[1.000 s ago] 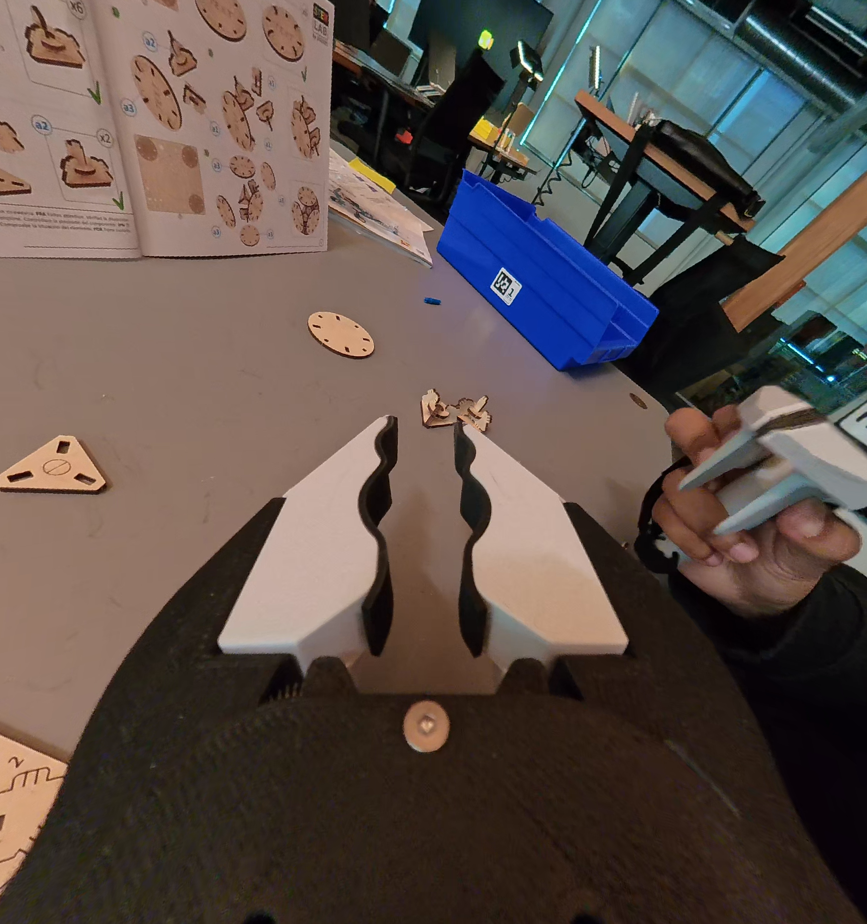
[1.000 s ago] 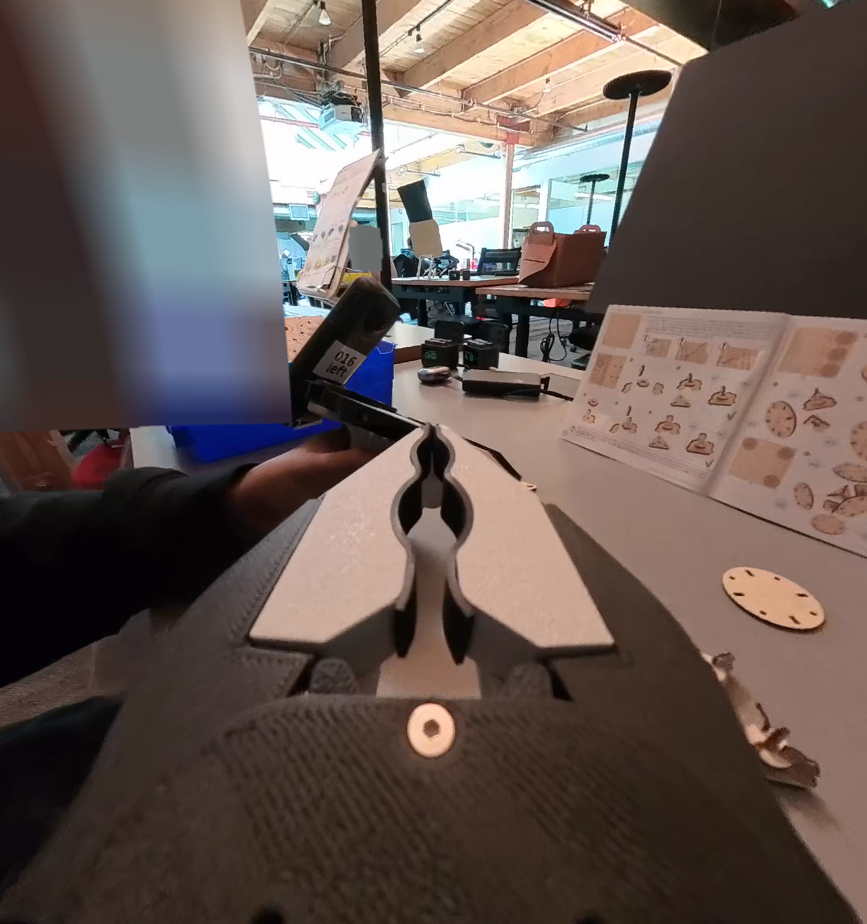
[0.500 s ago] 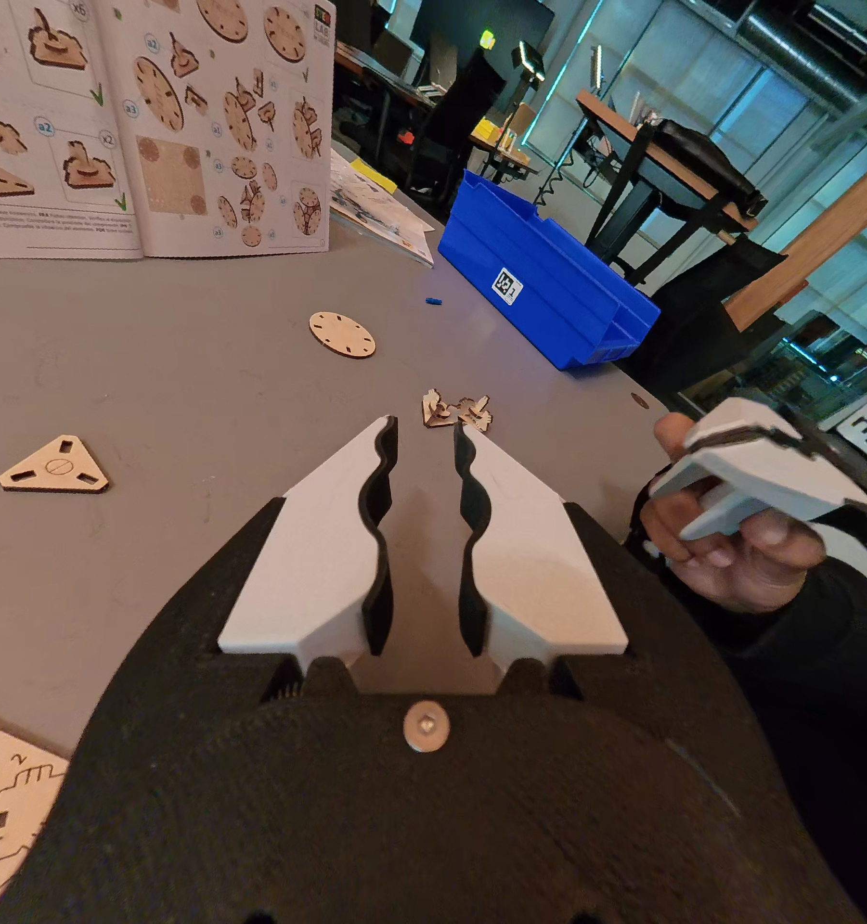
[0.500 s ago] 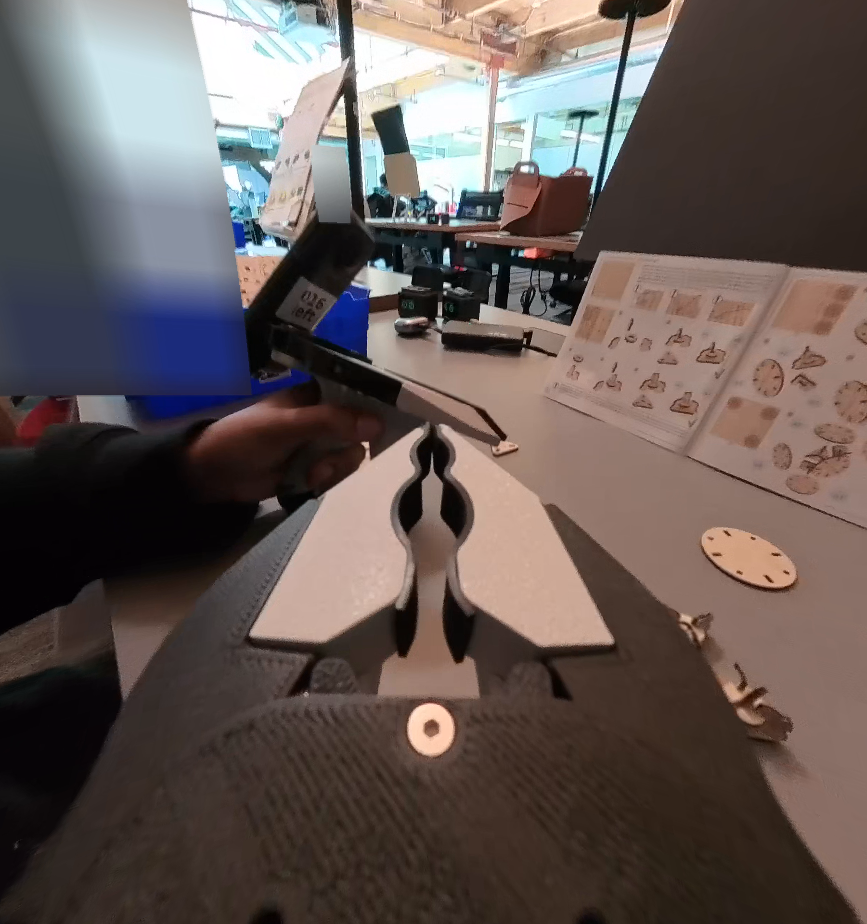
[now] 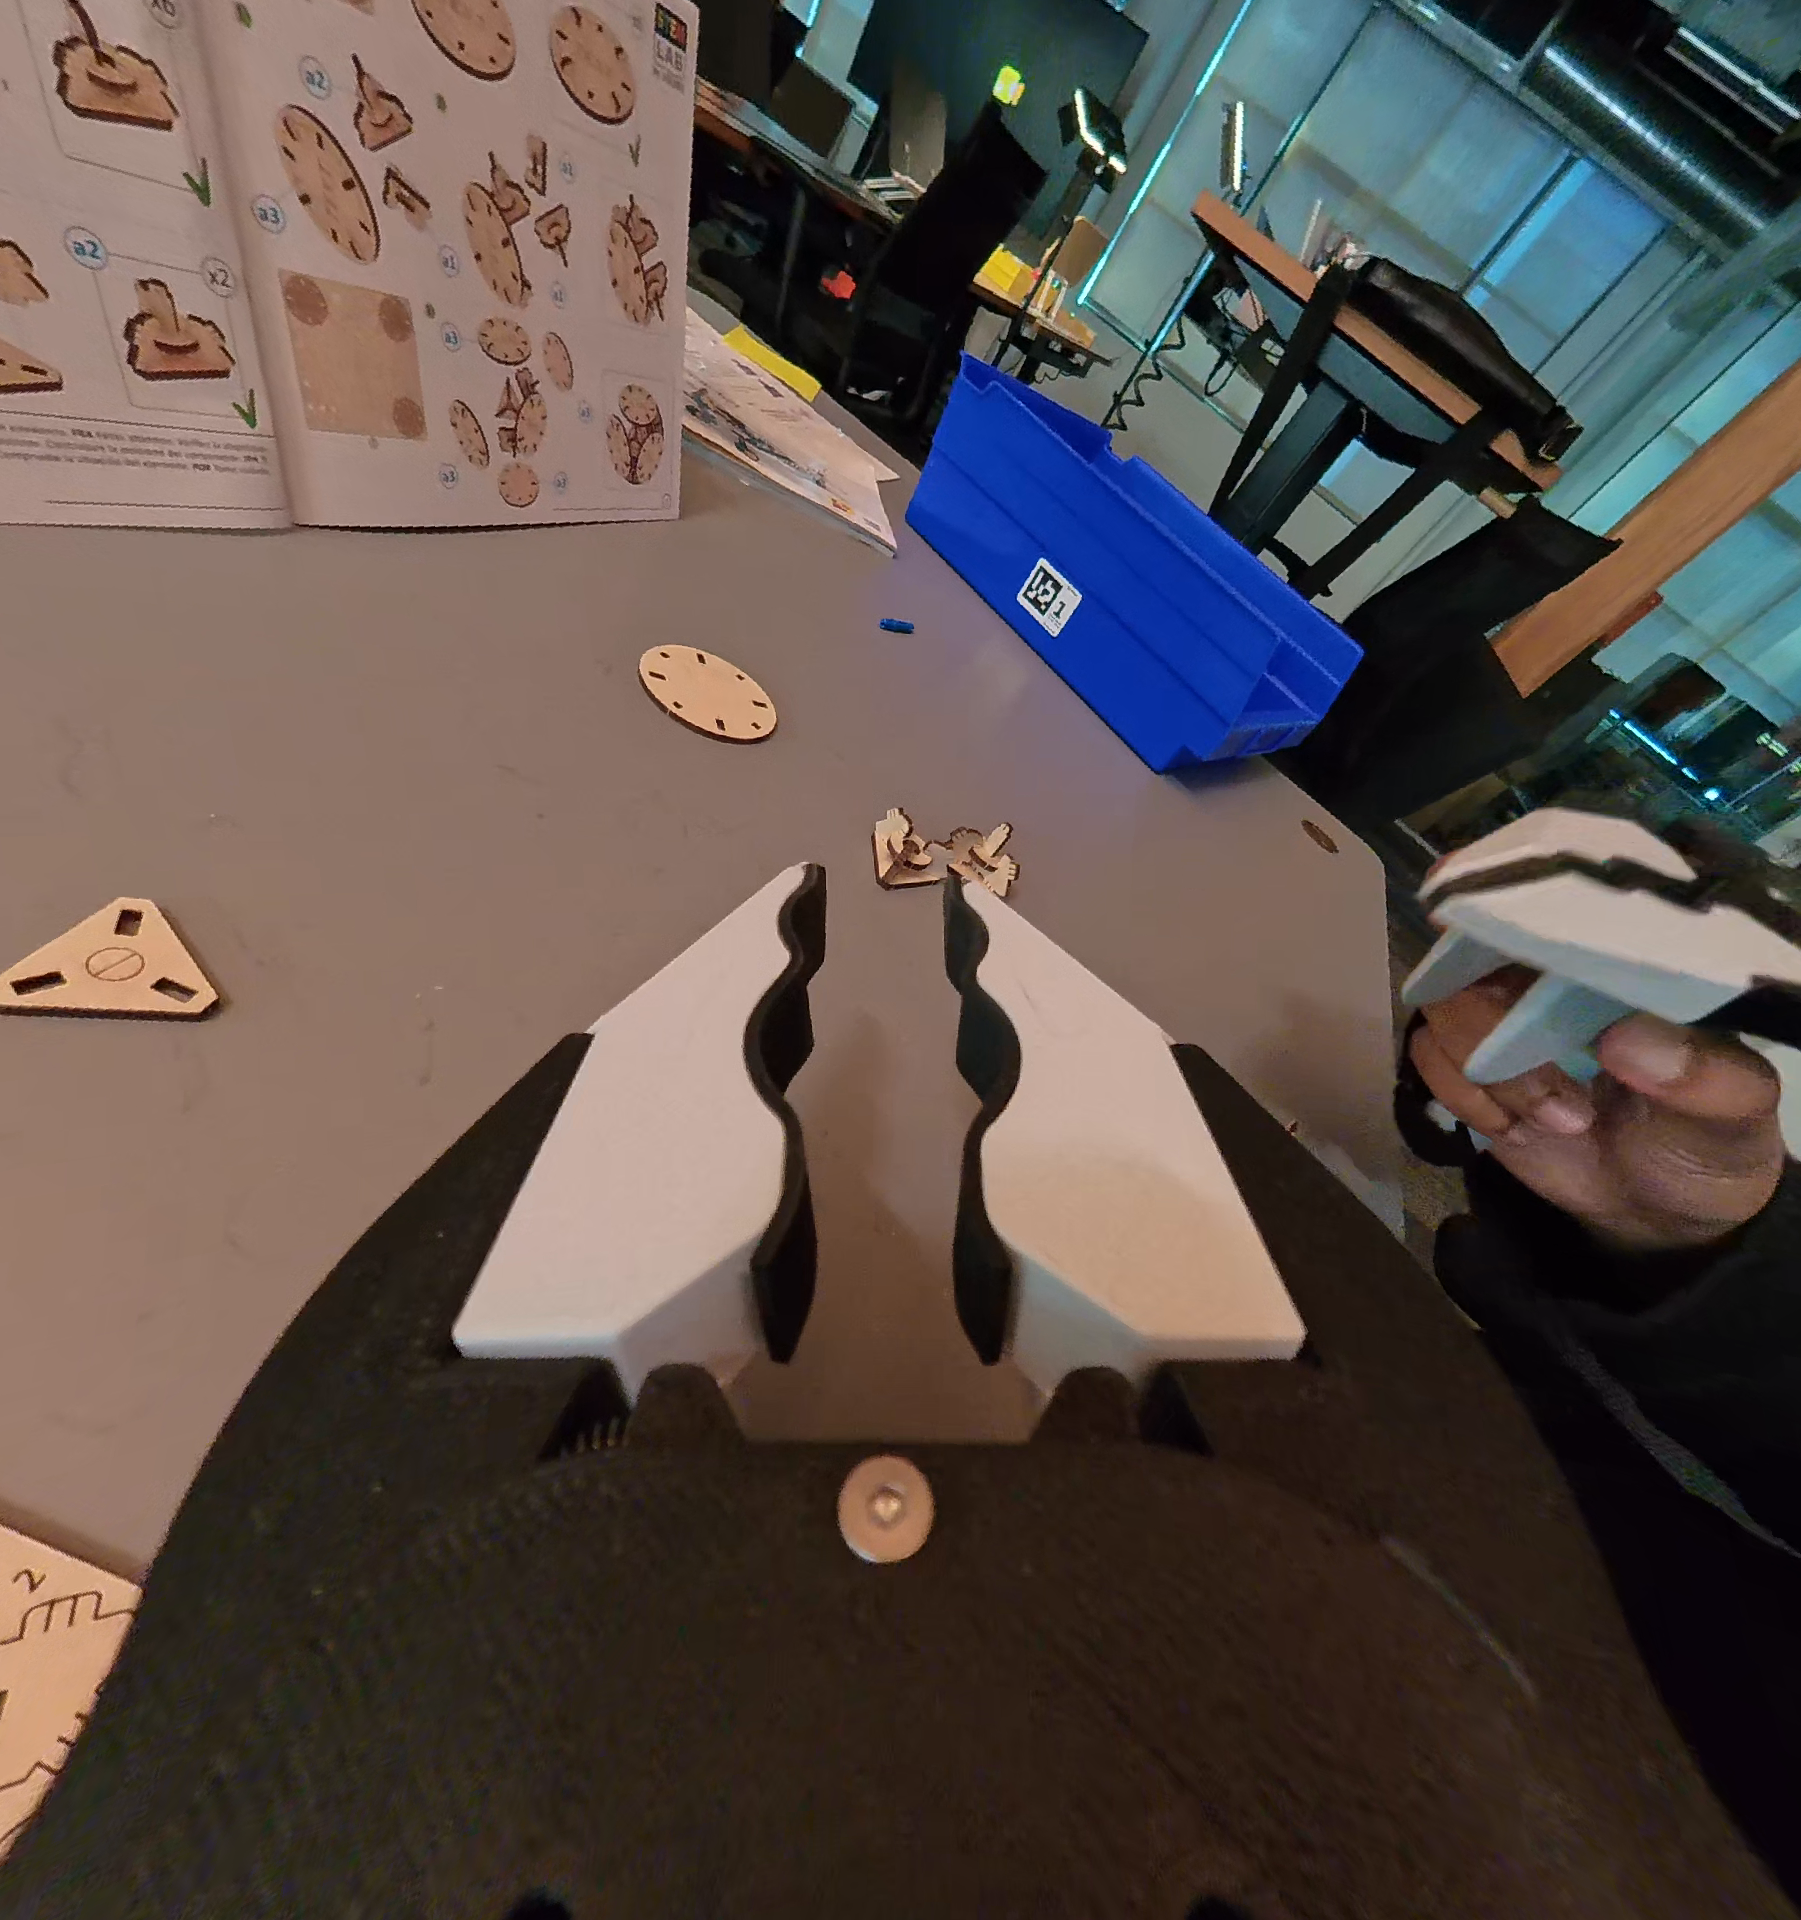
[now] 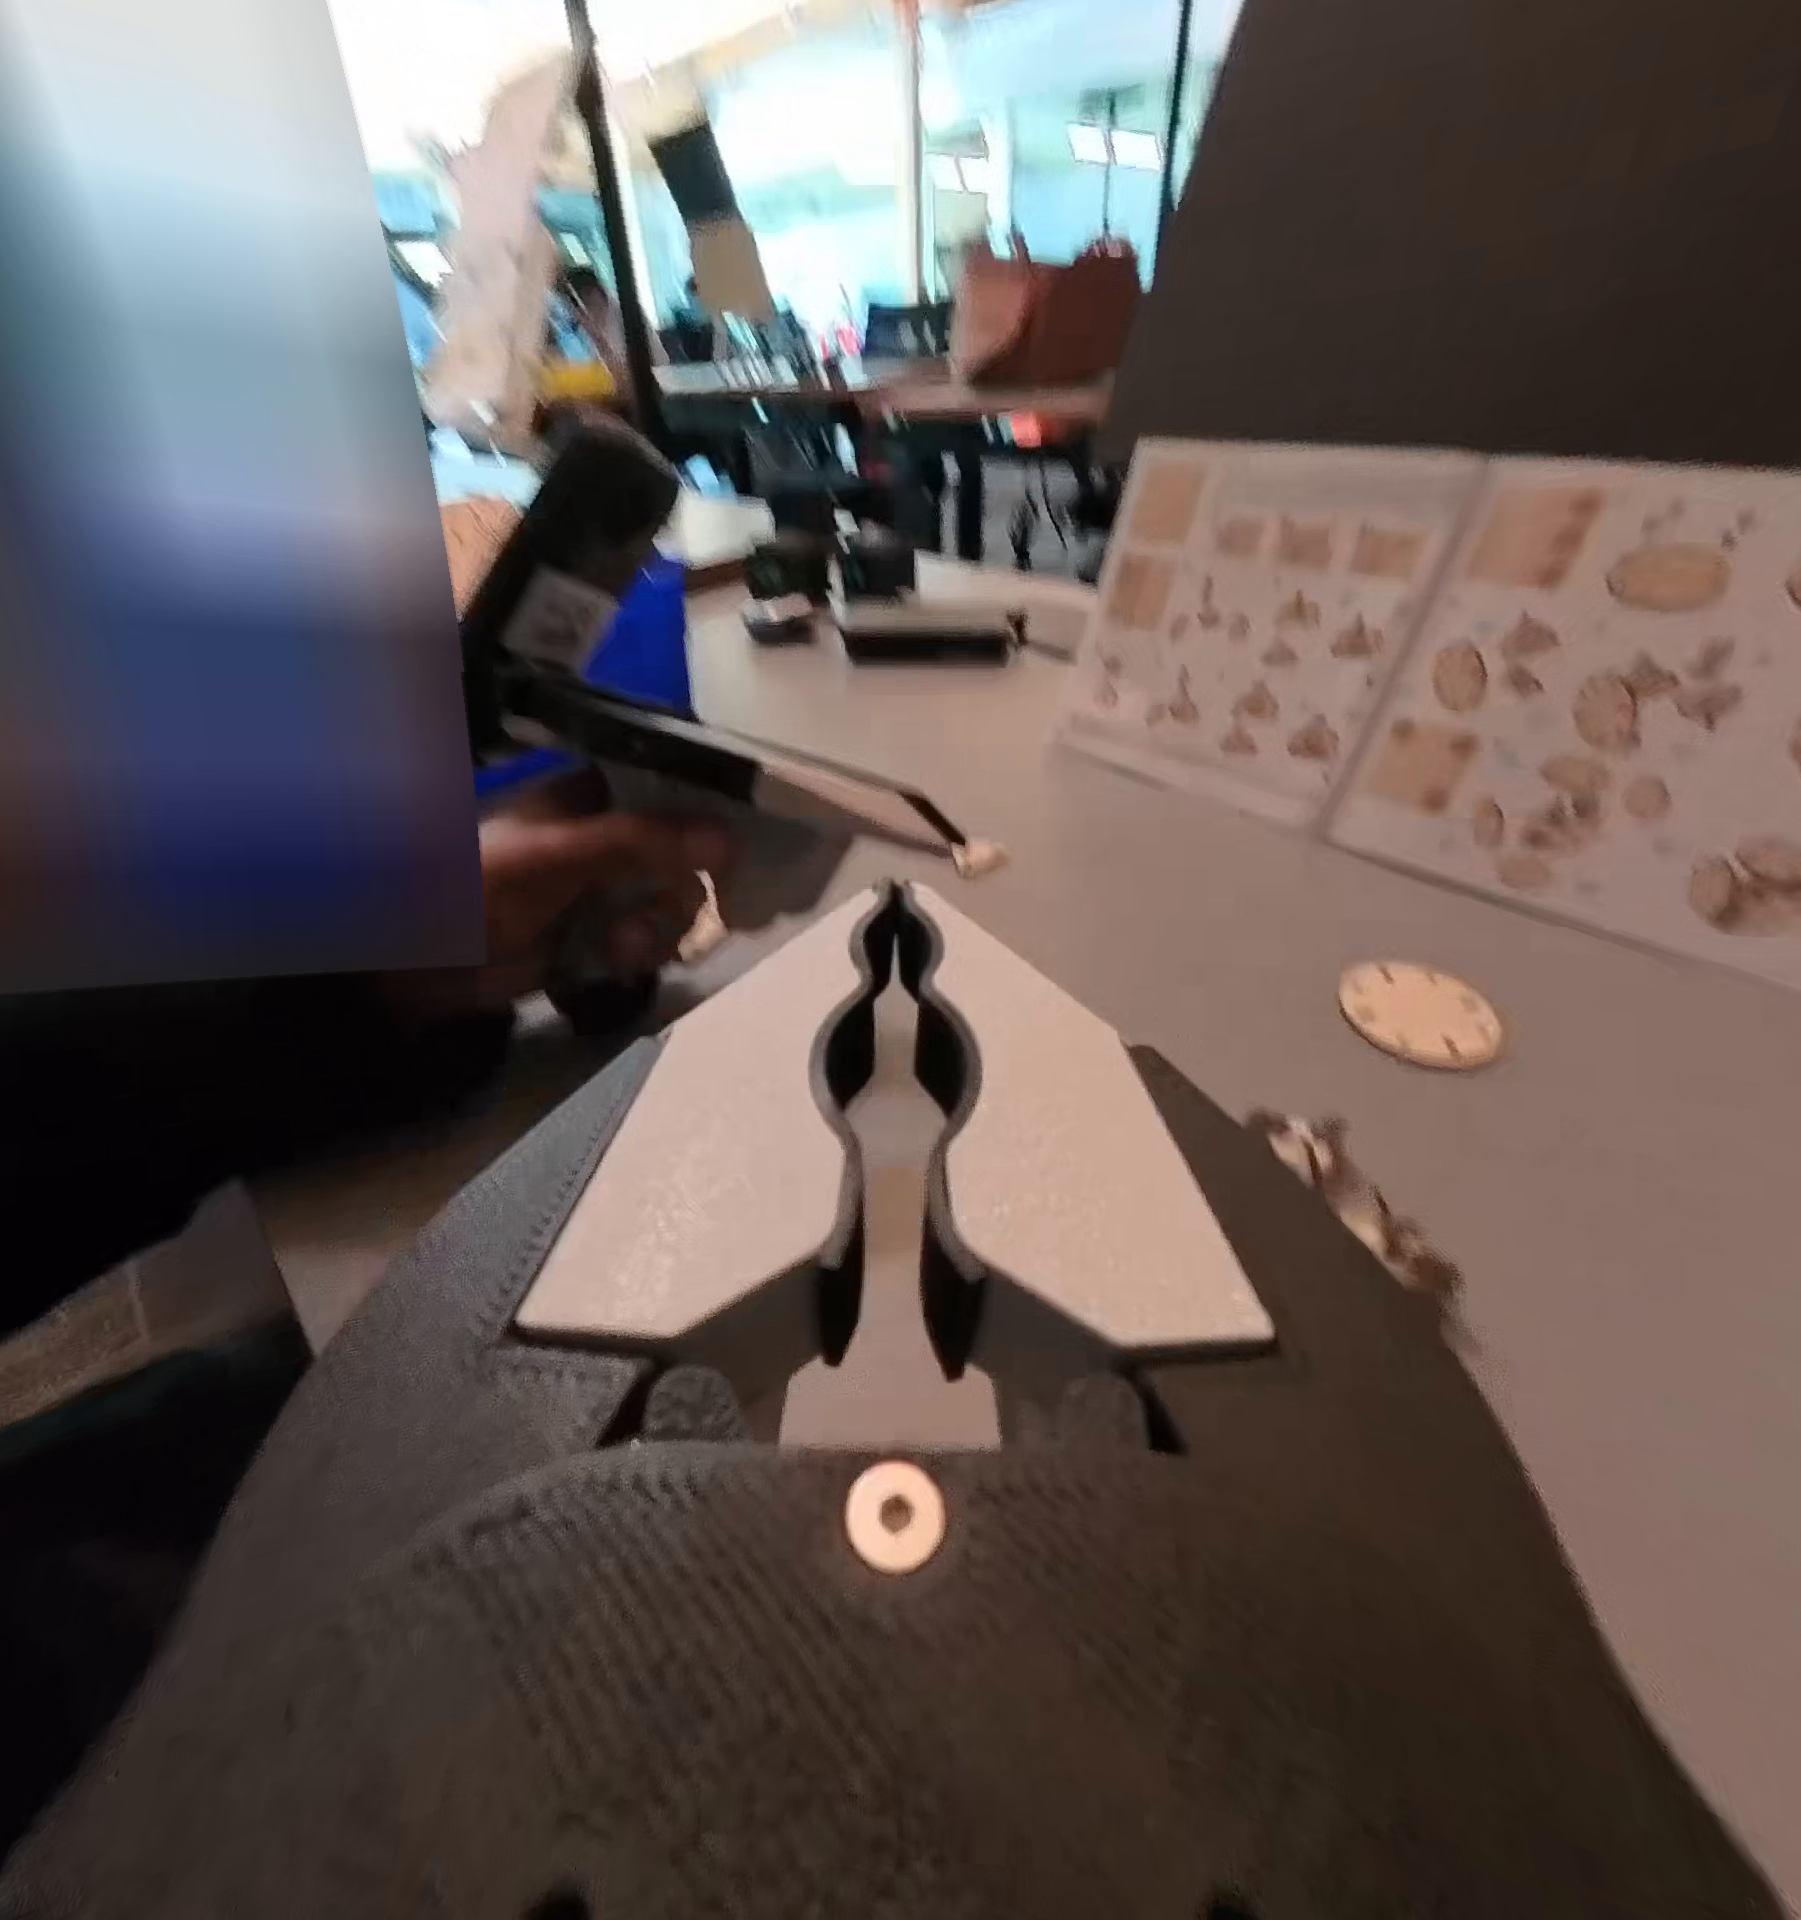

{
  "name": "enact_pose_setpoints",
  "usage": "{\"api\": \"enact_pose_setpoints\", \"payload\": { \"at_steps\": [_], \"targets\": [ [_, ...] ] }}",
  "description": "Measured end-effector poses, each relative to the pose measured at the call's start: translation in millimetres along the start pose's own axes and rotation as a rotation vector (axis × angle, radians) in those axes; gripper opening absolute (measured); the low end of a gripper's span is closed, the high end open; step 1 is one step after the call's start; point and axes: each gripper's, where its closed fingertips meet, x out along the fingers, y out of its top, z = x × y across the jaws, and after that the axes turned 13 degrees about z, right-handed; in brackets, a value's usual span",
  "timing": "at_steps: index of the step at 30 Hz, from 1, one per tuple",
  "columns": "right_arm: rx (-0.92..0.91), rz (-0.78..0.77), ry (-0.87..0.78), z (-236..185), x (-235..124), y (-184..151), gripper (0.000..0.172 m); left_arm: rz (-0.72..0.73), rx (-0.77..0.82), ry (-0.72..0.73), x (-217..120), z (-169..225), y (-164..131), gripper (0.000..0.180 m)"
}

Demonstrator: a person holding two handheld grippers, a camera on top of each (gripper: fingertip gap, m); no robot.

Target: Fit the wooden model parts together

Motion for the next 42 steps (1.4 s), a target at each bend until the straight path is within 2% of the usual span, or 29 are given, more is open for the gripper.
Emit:
{"api": "enact_pose_setpoints", "payload": {
  "at_steps": [1,5,7,14,16,19,24,27,31,42],
  "targets": [
    [-0.004,-0.075,-0.015,2.3,-8.1,-11.0,0.001,0.000,-0.001,0.000,0.0,-0.1,0.0,0.021],
    [-0.036,-0.382,-0.053,6.0,-56.2,-64.7,0.030,0.002,-0.013,-0.005,0.2,0.4,0.2,0.021],
    [-0.080,-0.479,-0.073,9.1,-79.1,-84.5,0.039,0.001,-0.020,-0.009,0.5,0.9,-0.3,0.021],
    [-0.103,-0.569,-0.069,6.4,-96.9,-109.7,0.042,-0.006,-0.019,0.002,0.4,-1.8,-1.8,0.021],
    [-0.095,-0.577,-0.067,7.7,-96.9,-112.8,0.034,-0.005,-0.020,0.004,0.2,-2.4,-1.7,0.021],
    [-0.046,-0.523,-0.020,1.3,-91.9,-104.8,0.028,-0.007,-0.020,0.005,0.2,-2.6,-2.1,0.022],
    [0.389,-0.161,0.206,-32.2,-76.6,-42.4,0.027,-0.010,-0.025,-0.002,0.7,-1.1,-2.6,0.021],
    [0.505,-0.054,0.281,-38.3,-78.2,-22.6,0.027,-0.010,-0.027,-0.004,0.8,-0.9,-2.7,0.021],
    [0.497,-0.049,0.323,-46.0,-78.9,-20.4,0.027,-0.011,-0.031,-0.005,0.9,-1.0,-3.2,0.021],
    [0.327,-0.117,0.393,-63.4,-78.6,-23.3,0.027,-0.015,-0.032,-0.004,1.0,-1.3,-4.0,0.022]
  ]
}}
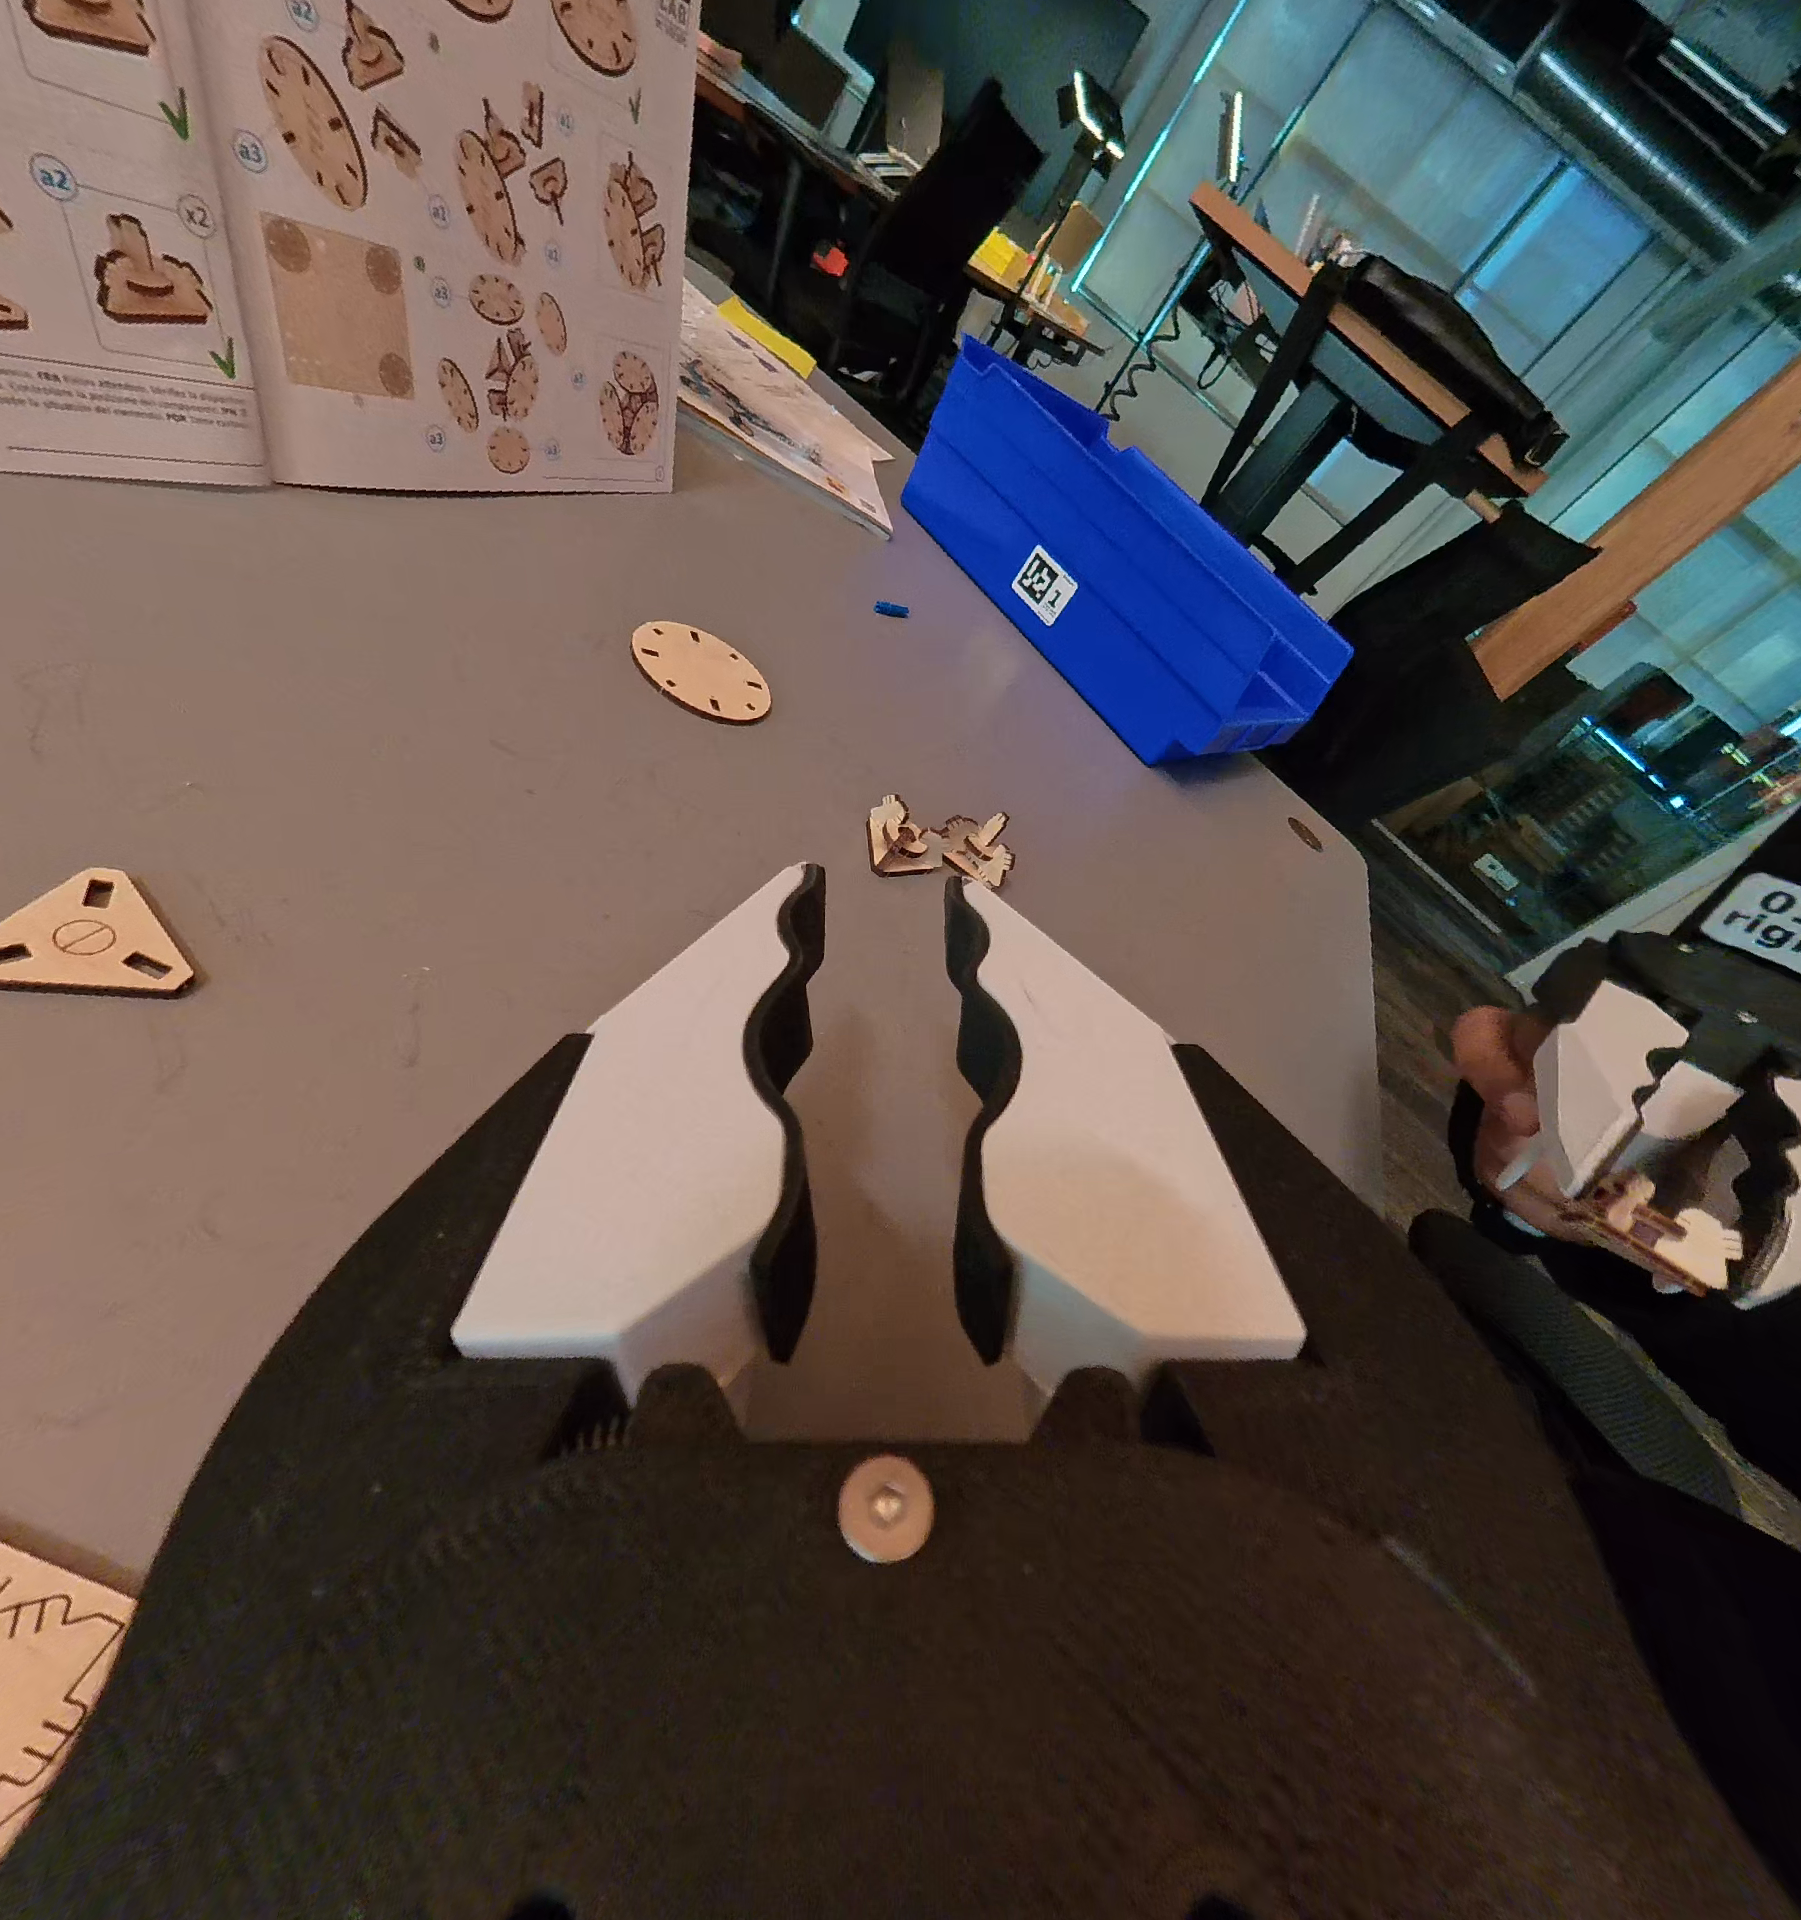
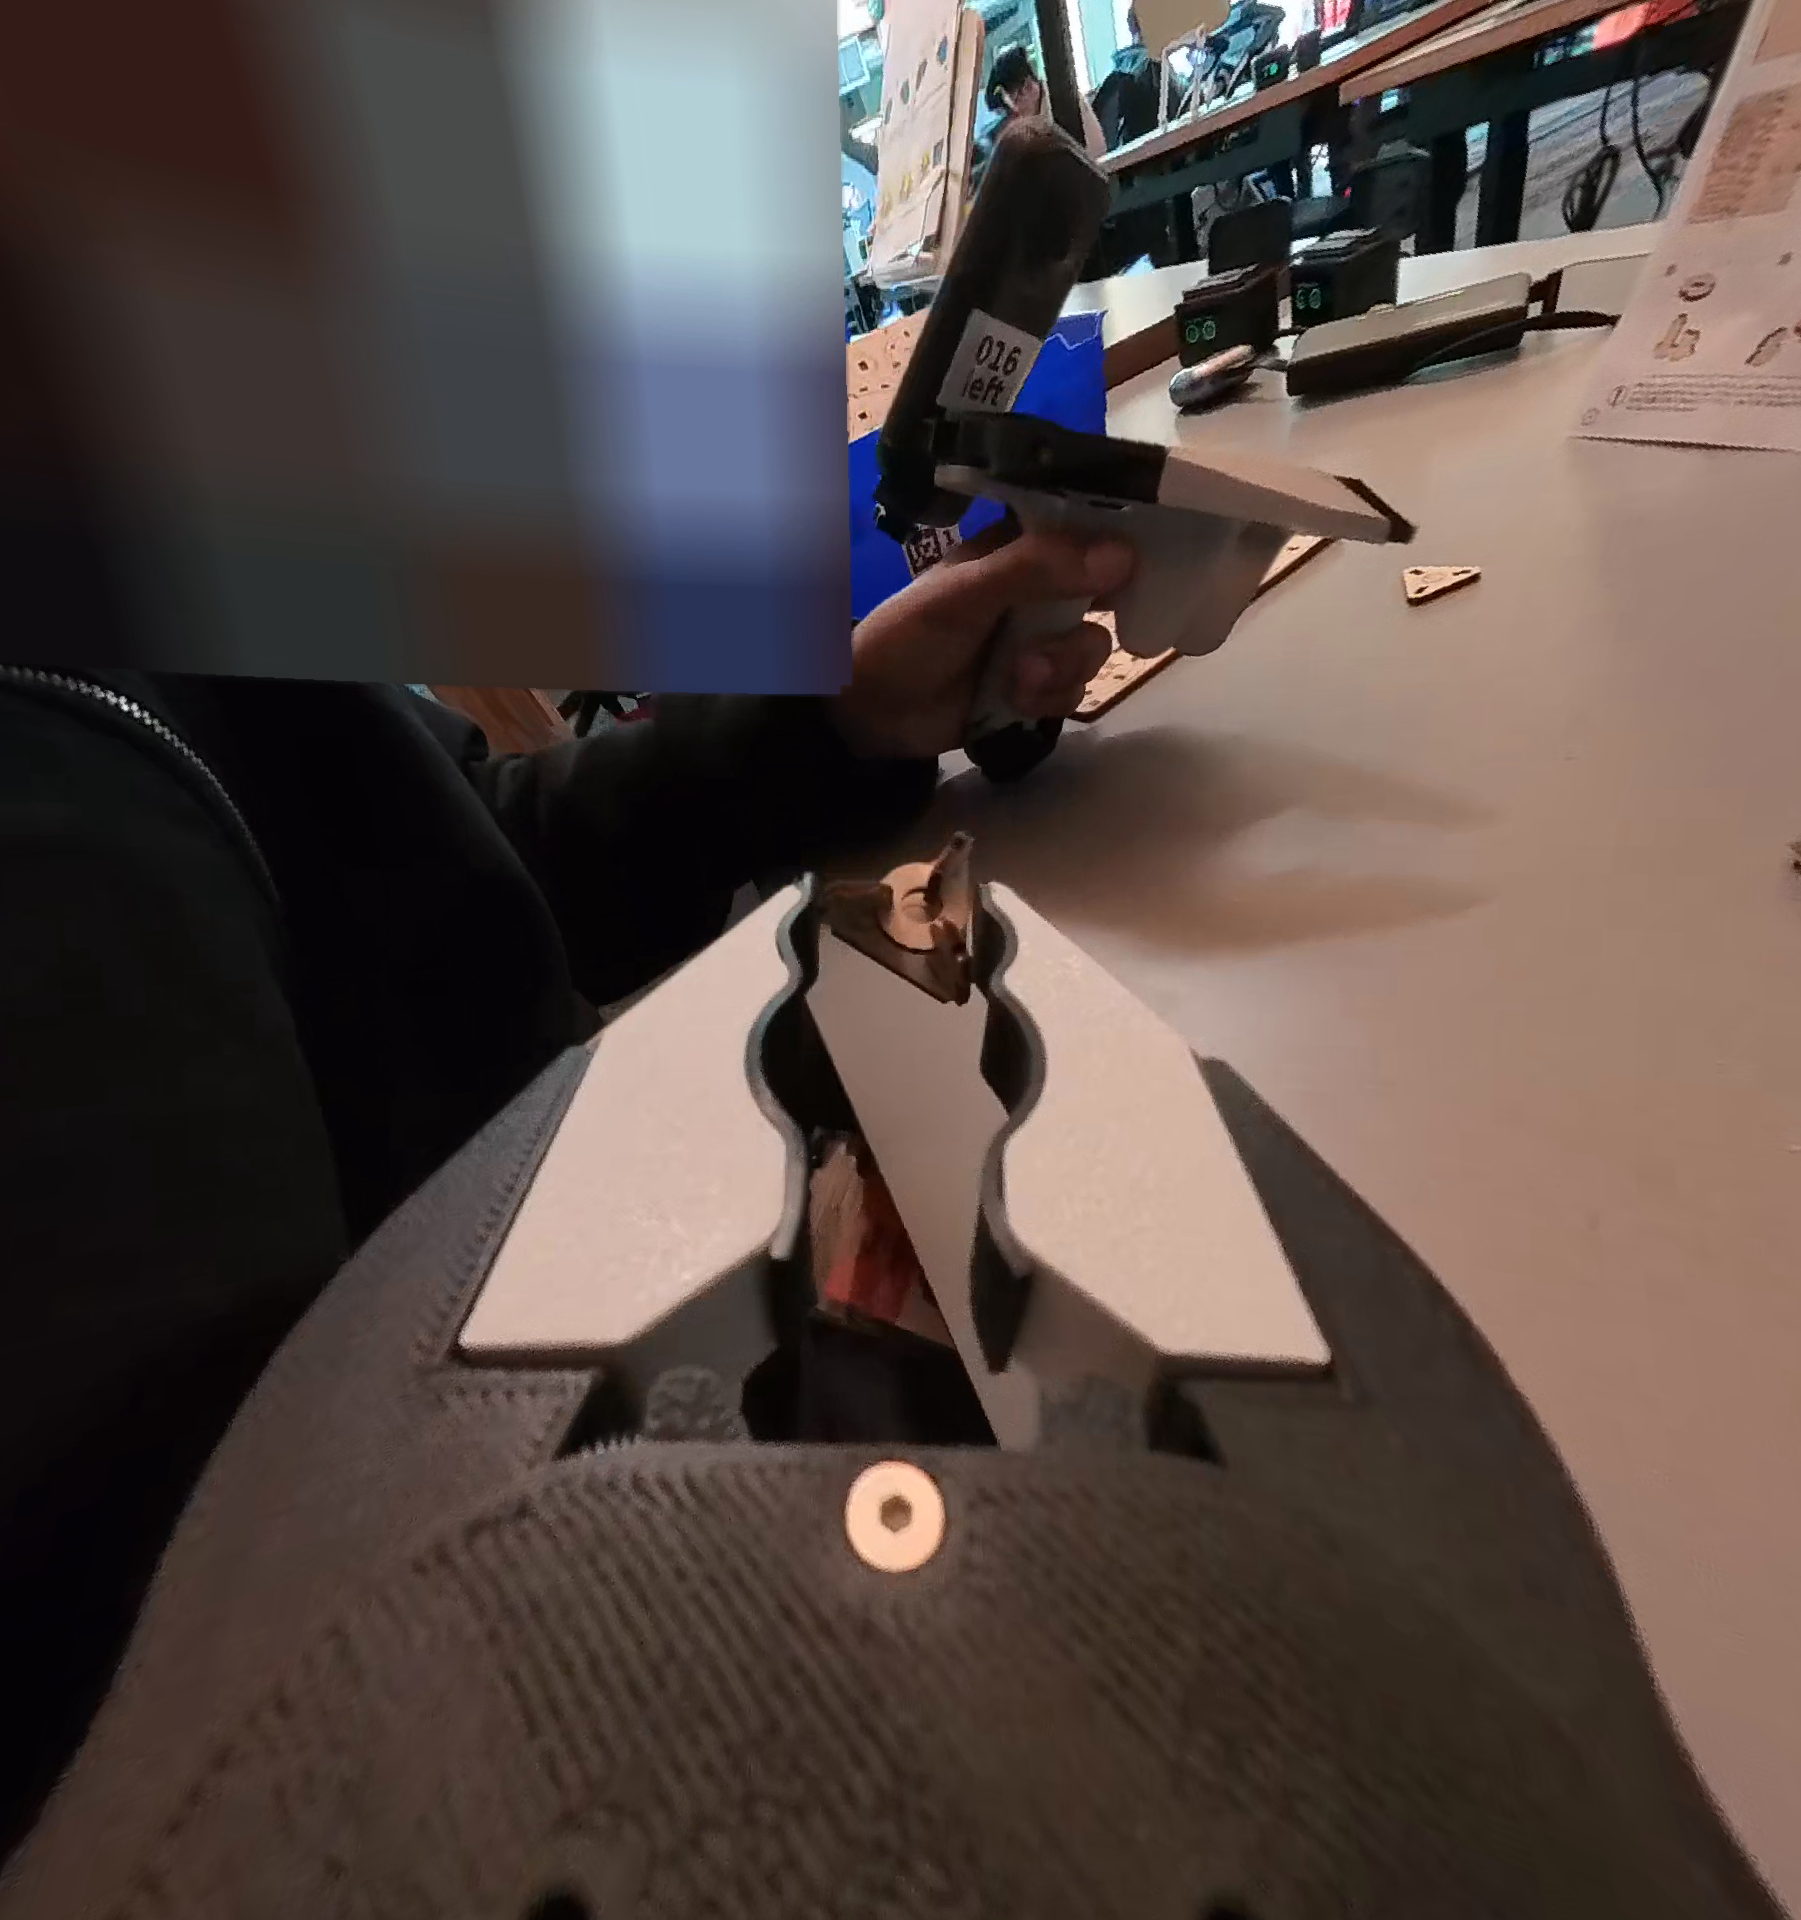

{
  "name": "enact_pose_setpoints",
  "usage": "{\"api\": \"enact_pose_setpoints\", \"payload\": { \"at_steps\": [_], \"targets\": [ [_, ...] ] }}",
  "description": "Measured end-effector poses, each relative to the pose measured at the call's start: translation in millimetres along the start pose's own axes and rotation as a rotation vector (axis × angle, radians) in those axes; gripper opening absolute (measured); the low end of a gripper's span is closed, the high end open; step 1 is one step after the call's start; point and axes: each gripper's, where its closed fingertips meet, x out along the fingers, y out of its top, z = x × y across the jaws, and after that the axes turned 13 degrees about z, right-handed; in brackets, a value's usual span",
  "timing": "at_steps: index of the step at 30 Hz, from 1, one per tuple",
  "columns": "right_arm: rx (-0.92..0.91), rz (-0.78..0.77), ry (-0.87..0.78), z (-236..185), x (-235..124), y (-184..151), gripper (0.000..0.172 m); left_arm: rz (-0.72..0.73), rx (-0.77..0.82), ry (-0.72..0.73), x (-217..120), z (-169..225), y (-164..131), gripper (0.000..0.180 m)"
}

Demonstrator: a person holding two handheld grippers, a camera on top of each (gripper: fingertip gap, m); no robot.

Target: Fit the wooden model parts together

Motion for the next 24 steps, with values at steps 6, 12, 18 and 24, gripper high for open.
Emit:
{"api": "enact_pose_setpoints", "payload": {
  "at_steps": [6,12,18,24],
  "targets": [
    [-0.050,-0.050,0.004,-1.8,1.4,-3.4,0.027,-0.002,-0.002,0.001,0.1,-0.3,-0.4,0.022],
    [-0.074,-0.076,0.009,-2.3,2.5,-5.2,0.027,-0.004,-0.002,0.003,0.1,-0.7,-0.7,0.023],
    [-0.076,-0.087,0.007,-1.5,2.5,-6.7,0.027,-0.005,-0.003,0.002,0.3,-0.7,-1.0,0.023],
    [-0.148,-0.178,-0.041,6.0,4.2,-20.5,0.028,-0.006,-0.005,0.002,0.3,-0.6,-1.2,0.023]
  ]
}}
